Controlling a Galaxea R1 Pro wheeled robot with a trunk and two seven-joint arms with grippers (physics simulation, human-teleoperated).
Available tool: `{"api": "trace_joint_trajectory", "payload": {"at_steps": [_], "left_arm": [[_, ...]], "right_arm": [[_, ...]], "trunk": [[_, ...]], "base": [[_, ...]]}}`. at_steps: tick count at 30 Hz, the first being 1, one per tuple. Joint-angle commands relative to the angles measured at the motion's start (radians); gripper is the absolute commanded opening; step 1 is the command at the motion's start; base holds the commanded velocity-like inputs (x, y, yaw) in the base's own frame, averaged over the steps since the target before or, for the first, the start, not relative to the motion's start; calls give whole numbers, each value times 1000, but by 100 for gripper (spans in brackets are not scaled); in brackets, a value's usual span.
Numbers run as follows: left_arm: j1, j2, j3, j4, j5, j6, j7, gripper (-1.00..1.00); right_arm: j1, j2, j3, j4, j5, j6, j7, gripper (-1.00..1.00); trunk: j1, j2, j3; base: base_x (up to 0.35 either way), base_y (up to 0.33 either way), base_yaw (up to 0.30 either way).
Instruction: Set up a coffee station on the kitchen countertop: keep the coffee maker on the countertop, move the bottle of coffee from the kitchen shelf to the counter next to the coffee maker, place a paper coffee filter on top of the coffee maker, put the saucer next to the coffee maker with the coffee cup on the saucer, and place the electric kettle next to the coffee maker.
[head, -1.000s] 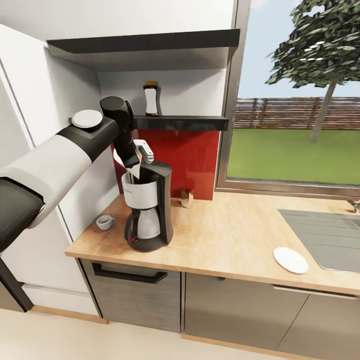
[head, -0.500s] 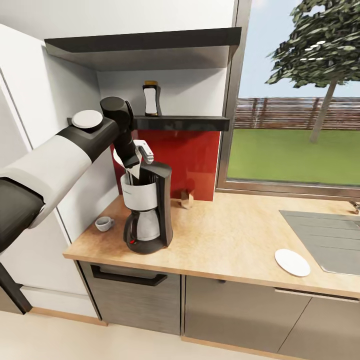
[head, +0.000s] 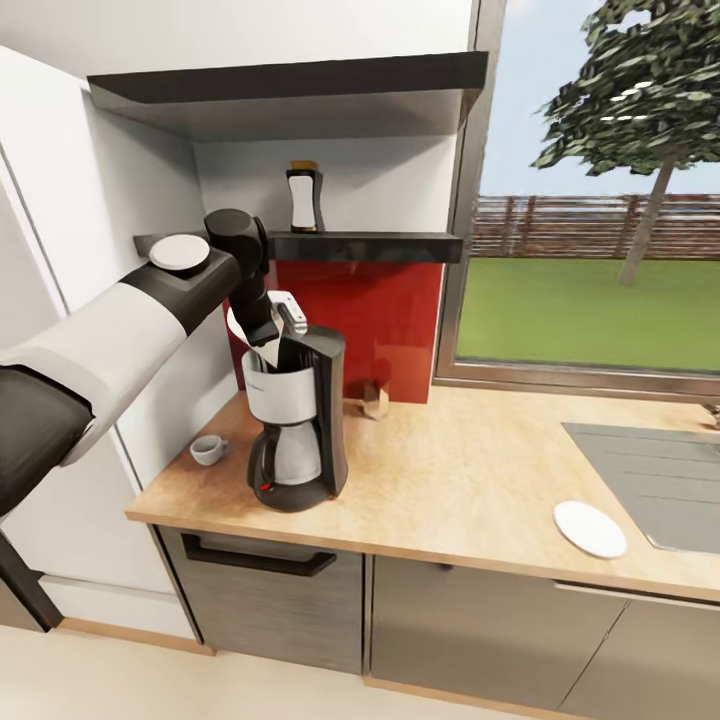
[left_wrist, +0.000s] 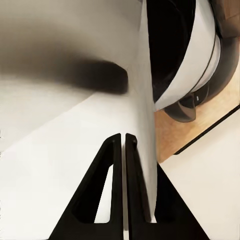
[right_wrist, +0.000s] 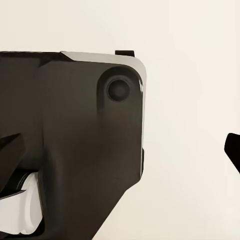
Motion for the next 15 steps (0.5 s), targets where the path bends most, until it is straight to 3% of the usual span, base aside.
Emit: {"api": "trace_joint_trajectory", "payload": {"at_steps": [1,15], "left_arm": [[-1,1,-4,-2,-7,6,-9,-100],[1,2,-1,-2,-8,6,-9,-100]], "right_arm": [[0,0,0,-3,0,6,1,100],[0,0,1,-3,0,6,1,100]], "trunk": [[1,-2,-2],[1,-2,-2]], "base": [[87,37,0],[28,5,0]]}}
